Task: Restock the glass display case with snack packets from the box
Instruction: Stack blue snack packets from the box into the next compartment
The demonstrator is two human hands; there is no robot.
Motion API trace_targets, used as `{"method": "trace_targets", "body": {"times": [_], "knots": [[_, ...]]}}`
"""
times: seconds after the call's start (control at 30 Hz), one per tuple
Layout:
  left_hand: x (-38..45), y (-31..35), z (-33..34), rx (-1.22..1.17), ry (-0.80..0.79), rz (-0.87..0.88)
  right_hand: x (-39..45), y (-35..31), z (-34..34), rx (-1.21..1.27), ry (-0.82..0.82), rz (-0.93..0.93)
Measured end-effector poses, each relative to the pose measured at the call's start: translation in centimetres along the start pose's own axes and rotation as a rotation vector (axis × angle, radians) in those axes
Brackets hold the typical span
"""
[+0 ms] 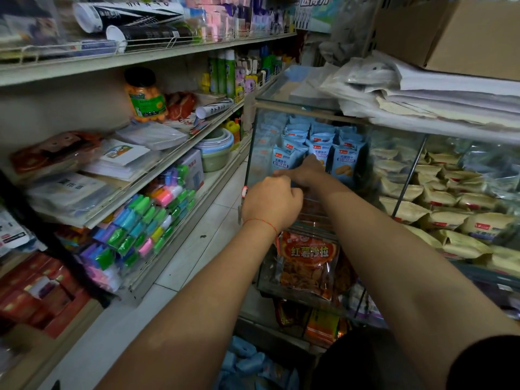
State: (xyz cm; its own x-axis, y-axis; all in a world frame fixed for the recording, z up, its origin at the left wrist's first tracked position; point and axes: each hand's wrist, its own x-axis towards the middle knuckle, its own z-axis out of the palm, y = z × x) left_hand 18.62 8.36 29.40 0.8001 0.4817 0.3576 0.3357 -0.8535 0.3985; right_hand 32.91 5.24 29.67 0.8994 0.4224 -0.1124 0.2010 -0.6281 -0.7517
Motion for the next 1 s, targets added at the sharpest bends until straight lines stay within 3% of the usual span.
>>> {"method": "trace_targets", "body": {"times": [0.3,0.57,0.8,0.87,0.9,0.93,1.0], "knots": [[0.0,-0.1,0.2,0.006,0.024,-0.020,0.7,1.2,-0.3,0.304,-0.158,-0.018],[0.0,-0.2,0.5,-0.021,0.028,-0.029,-1.4,0.3,-0.9,-0.022,-0.093,0.000],[0.2,-0.4,0.5,-0.038,0.029,-0.019,-2.8,-0.9,-1.8,-0.114,-0.113,0.016],[-0.4,-0.5,0.1,-0.115,0.147,0.099,-3.9,-1.5,-2.5,-0.174,-0.016,-0.015],[-1.3,-0.7,-0.1,-0.162,0.280,0.201,-4.9,-1.7,-2.8,-0.199,0.071,-0.061],[-2.4,-0.9,-0.2,-0.194,0.430,0.271,-6.5,-1.8,-3.1,-0.198,0.178,-0.145],[-5.6,-2.5,0.3,-0.274,0.630,0.226,-10.9,-1.1,-3.1,-0.192,0.454,-0.434]]}}
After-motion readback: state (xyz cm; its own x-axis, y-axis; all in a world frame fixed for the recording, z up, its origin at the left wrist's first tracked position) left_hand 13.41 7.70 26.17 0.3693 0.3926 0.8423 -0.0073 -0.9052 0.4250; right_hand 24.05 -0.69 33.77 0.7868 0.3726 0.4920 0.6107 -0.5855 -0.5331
